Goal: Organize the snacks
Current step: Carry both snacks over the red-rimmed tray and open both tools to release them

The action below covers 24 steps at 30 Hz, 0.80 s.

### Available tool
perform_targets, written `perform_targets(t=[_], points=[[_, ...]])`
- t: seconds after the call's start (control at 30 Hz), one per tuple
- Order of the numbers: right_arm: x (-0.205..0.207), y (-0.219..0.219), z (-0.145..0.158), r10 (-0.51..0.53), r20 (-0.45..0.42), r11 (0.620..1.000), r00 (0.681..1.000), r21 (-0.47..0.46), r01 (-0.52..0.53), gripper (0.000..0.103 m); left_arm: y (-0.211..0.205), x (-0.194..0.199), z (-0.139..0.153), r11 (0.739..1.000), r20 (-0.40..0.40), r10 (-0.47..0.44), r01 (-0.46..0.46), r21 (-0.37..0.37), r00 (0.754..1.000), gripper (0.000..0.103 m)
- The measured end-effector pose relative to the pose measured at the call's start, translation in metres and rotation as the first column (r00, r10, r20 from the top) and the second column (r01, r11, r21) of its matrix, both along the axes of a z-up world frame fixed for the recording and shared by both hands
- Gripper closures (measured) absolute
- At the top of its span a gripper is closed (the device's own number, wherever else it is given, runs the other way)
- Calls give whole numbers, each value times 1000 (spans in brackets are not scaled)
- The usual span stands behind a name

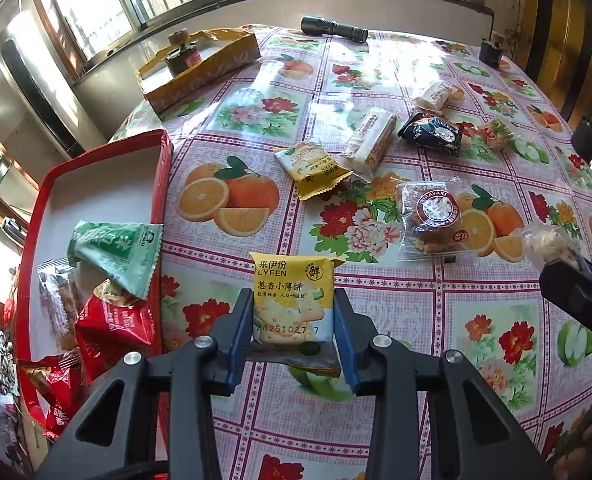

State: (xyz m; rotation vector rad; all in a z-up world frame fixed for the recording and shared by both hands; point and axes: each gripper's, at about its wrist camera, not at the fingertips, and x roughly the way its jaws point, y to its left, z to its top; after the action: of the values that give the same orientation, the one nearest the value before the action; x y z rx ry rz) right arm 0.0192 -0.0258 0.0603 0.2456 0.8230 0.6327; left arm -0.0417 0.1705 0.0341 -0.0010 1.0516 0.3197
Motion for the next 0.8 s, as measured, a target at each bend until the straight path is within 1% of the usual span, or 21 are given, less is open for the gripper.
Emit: perform_targets(t=[0.1, 0.3, 0.57, 0.8], points=[[-6, 4, -1, 8, 0, 1000, 1000, 0, -8, 65, 4, -7, 5, 1000, 16, 4, -4, -12, 1000, 65], [-11, 13, 4, 21, -2, 999, 1000, 30, -21, 65, 15, -21, 11, 999, 35, 36, -36, 1, 999, 65], [-15, 37, 4, 55, -8, 998, 998, 35, -55, 65, 36, -33, 23, 996, 77, 85, -87, 16, 993, 65], [-10, 61, 7, 94, -6, 995, 996, 34, -94, 65, 58, -39, 29, 992, 96, 127, -128, 5, 987, 65]])
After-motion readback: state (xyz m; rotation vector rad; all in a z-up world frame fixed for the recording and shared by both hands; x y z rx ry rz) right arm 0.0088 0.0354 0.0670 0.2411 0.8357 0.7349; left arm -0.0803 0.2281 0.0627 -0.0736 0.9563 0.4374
